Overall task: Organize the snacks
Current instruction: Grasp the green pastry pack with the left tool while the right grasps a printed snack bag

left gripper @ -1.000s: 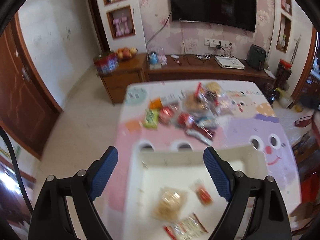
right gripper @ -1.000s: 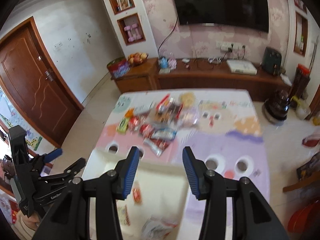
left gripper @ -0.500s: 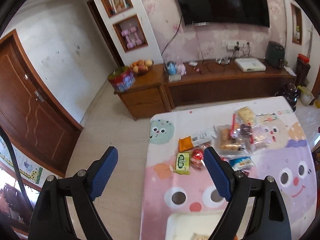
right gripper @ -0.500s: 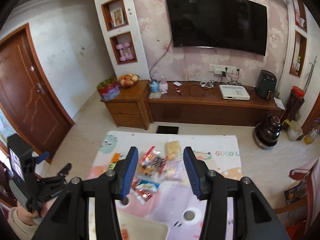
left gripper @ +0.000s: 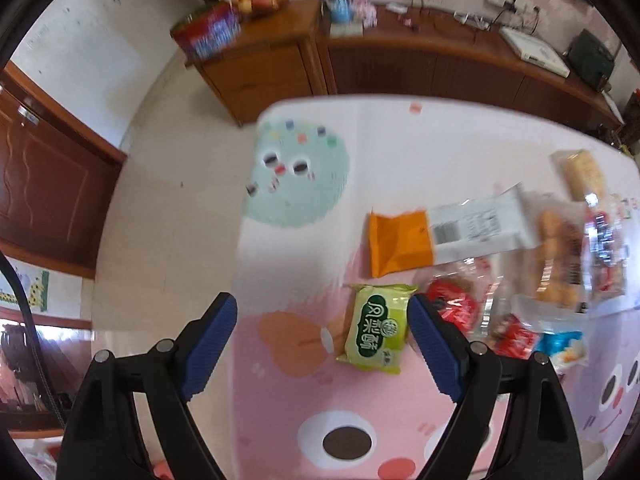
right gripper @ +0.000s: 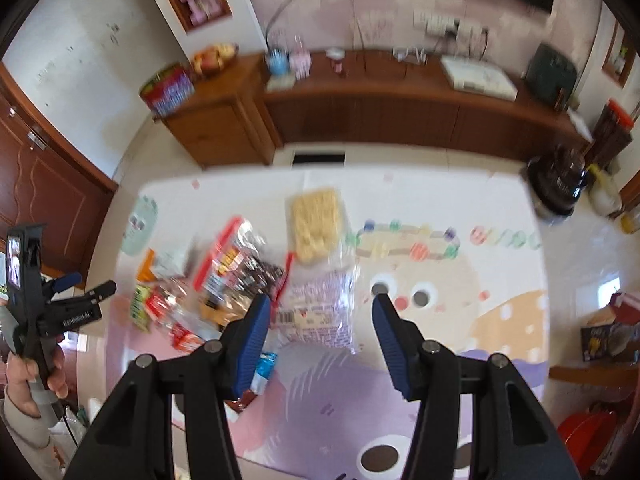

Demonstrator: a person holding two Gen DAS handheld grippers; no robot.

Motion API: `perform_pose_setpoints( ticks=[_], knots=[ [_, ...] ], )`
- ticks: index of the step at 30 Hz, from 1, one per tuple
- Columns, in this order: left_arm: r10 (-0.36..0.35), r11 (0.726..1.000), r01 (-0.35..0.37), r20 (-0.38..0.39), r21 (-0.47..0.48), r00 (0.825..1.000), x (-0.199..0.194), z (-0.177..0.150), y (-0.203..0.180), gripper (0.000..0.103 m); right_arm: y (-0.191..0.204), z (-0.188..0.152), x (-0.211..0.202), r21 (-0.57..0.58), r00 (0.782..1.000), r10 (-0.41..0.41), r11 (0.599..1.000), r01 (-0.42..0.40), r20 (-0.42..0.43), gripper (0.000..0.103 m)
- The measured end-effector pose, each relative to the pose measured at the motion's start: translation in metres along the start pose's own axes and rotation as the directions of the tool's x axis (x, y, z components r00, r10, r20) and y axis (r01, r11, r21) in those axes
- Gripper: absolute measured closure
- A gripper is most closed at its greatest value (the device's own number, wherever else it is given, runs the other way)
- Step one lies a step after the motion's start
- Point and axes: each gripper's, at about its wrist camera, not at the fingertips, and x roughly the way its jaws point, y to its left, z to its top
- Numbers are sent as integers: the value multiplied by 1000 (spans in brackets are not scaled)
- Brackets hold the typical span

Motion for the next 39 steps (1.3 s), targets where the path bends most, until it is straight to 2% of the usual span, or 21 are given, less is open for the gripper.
perform_pose_setpoints(
  ticks=[6,10,11,17,21,26,29,34,35,37,38,39],
  knots=[
    [-10,1000,11,-55,28,998,35,-6,-12,16,4,-6,51,-2,998,1,1000,-1,-68,50],
    [-35,999,37,-57,31,998,44,-4,-18,16,6,-6,73,13,994,23,1000,-22,-106,49],
    [-38,999,40,-60,34,997,46,-4,-20,16,8,-7,77,5,994,2,1000,-2,-109,47],
    [-82,996,83,-71,13,994,50,-3,-16,16,18,-11,85,-43,997,-25,999,22,-79,29],
    [-112,994,112,-82,-12,990,56,-2,-10,16,23,-11,90,-80,995,-63,995,57,-79,23],
    [-148,989,146,-95,-30,984,65,0,2,16,25,-13,91,-110,993,-82,991,73,-80,21],
    [-162,987,160,-137,-28,977,76,-2,4,16,27,-14,92,-128,992,-89,989,78,-88,21],
    [-181,984,180,-113,-21,977,77,-6,8,17,27,-15,93,-139,992,-90,987,76,-94,21],
    [-181,983,180,-109,-18,977,75,-7,7,22,27,-16,92,-142,991,-90,987,76,-96,21],
    [-185,982,186,-87,9,979,71,-10,2,42,26,-18,91,-141,992,-89,987,75,-94,24],
    [-187,982,189,-77,25,979,67,-11,-1,62,24,-18,90,-138,992,-90,987,77,-91,29],
    [-184,982,187,-74,37,980,66,-11,-3,68,23,-19,88,-134,992,-85,988,72,-90,34]
  ],
)
